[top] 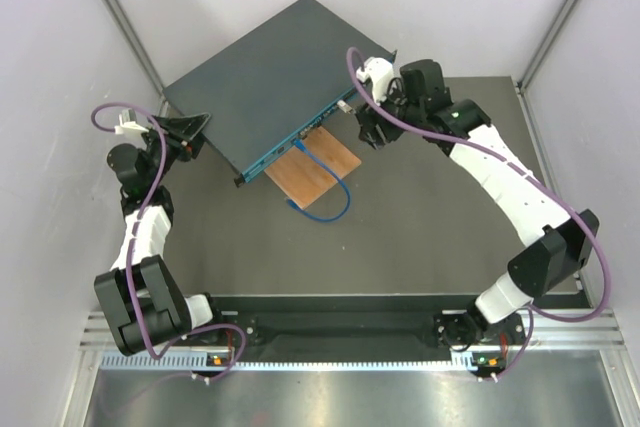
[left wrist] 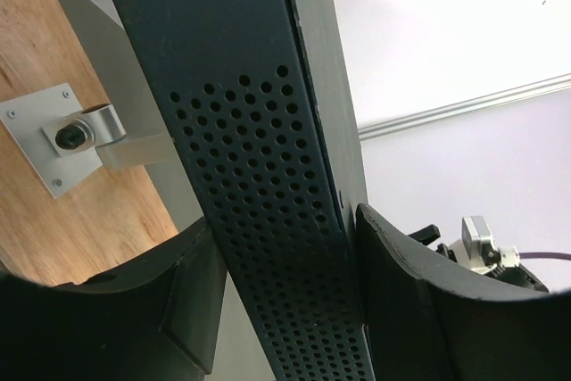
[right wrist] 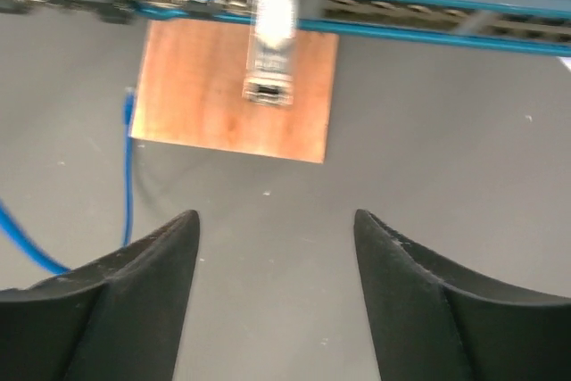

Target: Insert the plug into the switch port

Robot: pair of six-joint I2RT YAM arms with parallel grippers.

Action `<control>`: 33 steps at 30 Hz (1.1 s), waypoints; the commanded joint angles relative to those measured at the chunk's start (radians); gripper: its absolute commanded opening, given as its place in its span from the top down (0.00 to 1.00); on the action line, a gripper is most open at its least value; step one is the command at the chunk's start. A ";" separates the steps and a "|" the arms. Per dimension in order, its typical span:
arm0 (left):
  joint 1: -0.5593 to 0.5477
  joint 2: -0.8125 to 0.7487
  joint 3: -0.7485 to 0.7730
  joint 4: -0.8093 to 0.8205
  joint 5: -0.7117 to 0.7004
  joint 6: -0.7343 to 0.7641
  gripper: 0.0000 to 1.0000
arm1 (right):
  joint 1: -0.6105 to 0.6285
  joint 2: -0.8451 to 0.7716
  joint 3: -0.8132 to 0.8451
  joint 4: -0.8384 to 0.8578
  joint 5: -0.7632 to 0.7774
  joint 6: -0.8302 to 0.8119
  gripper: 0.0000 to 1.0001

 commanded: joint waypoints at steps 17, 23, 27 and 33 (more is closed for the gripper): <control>-0.075 0.003 0.025 -0.024 0.078 0.167 1.00 | -0.014 0.159 0.209 0.065 -0.043 0.106 1.00; -0.075 0.006 0.025 -0.020 0.078 0.164 1.00 | 0.013 0.174 0.242 0.047 -0.054 0.101 1.00; -0.075 0.008 0.028 -0.021 0.080 0.164 1.00 | 0.026 0.173 0.236 0.042 -0.028 0.097 1.00; -0.077 0.009 0.028 -0.020 0.080 0.162 1.00 | 0.021 0.154 0.201 0.044 0.121 0.095 1.00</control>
